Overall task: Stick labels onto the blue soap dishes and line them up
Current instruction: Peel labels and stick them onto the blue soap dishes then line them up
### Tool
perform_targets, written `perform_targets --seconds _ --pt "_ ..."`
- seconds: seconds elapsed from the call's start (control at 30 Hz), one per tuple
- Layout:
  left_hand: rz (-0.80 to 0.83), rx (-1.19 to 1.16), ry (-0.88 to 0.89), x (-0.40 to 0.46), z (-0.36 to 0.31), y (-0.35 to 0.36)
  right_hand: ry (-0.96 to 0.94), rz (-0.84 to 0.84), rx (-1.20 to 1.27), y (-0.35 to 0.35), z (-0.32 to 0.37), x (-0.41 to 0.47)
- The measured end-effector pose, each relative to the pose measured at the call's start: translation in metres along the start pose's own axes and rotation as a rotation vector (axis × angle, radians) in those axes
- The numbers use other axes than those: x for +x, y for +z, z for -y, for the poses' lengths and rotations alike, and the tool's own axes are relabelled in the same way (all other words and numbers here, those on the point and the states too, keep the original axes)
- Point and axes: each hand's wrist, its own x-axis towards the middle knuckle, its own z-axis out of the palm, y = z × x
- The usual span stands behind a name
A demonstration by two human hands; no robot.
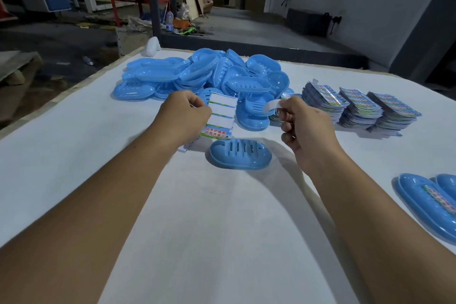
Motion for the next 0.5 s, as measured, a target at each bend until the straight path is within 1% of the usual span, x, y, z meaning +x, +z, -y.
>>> perform_targets --seconds 0.13,0.23,0.37,0.43,0.5 --pt "0.035 0.269 -0.013 0.007 0.007 -0.014 -0.020 0.009 -0.065 0.001 -0.001 0.000" --pt "0.070 0.537 -0.035 0.005 0.008 -0.021 -0.042 0.007 -0.114 0.001 -0.001 -0.001" --pt "0.031 0.847 -0.009 0.001 0.009 -0.023 -0.078 0.002 -0.167 0.002 -0.002 -0.002" --pt "0.004 0.948 0.013 -0.001 0.009 -0.023 -0.095 -0.001 -0.190 0.004 -0.003 -0.003" --pt "-0.051 0.920 0.061 -0.003 0.006 -0.021 -0.132 0.005 -0.215 0.004 -0.004 -0.004"
